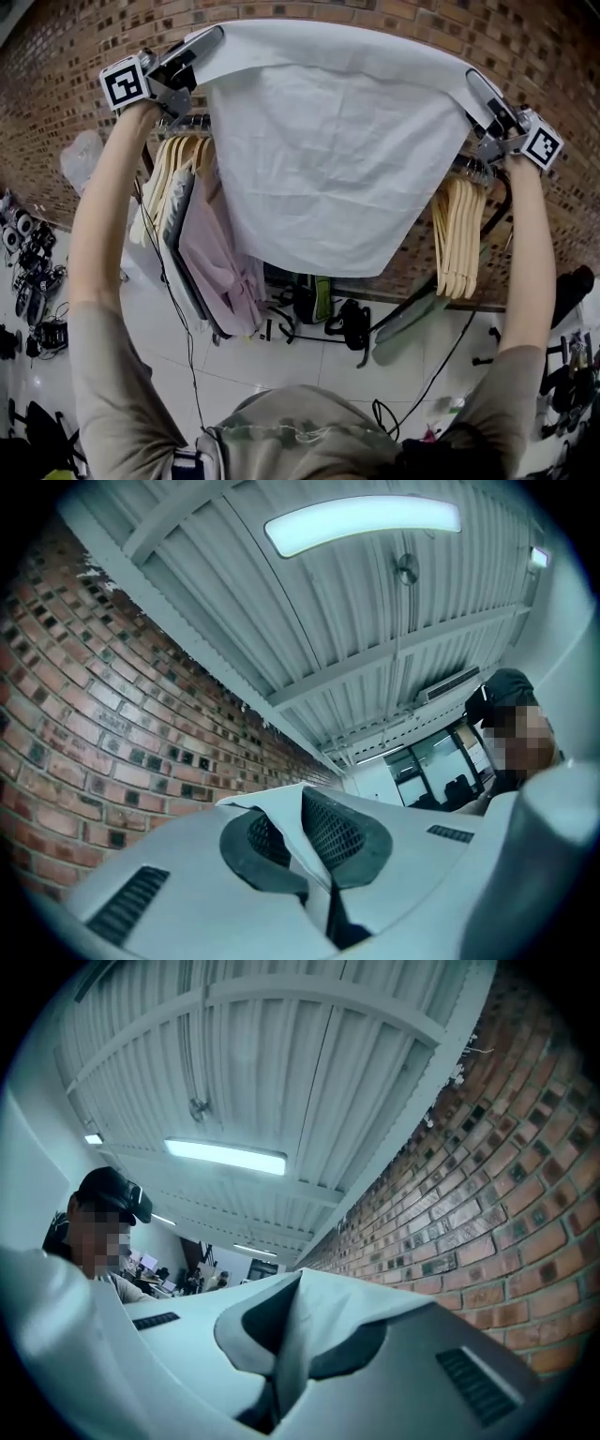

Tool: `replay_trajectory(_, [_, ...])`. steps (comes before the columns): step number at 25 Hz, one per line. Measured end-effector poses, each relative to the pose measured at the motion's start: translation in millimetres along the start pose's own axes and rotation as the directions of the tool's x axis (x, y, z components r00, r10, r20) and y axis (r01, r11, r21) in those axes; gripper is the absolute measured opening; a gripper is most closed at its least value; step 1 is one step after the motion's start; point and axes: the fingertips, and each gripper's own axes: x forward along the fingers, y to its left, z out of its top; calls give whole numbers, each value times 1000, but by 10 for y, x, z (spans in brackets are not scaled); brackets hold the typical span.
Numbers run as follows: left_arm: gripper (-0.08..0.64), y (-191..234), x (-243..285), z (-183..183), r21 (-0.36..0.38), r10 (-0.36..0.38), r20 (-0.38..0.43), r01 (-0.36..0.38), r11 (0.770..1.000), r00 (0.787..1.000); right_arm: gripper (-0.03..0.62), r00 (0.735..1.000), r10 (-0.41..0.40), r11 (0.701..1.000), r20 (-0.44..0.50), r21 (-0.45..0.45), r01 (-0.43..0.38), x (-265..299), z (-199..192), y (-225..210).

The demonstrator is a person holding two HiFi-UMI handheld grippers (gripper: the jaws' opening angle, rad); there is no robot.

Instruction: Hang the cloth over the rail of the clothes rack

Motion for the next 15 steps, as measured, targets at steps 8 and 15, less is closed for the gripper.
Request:
replay_trajectory(8, [8,635,302,-20,1,159,15,-159,987,987,11,992,-129,990,5,-47,129,151,166,-525])
replay_trajectory(15, [8,1079,509,-151,88,200,-80,-193,977,976,11,980,-201,980,-4,-2,201,203,2,-1046])
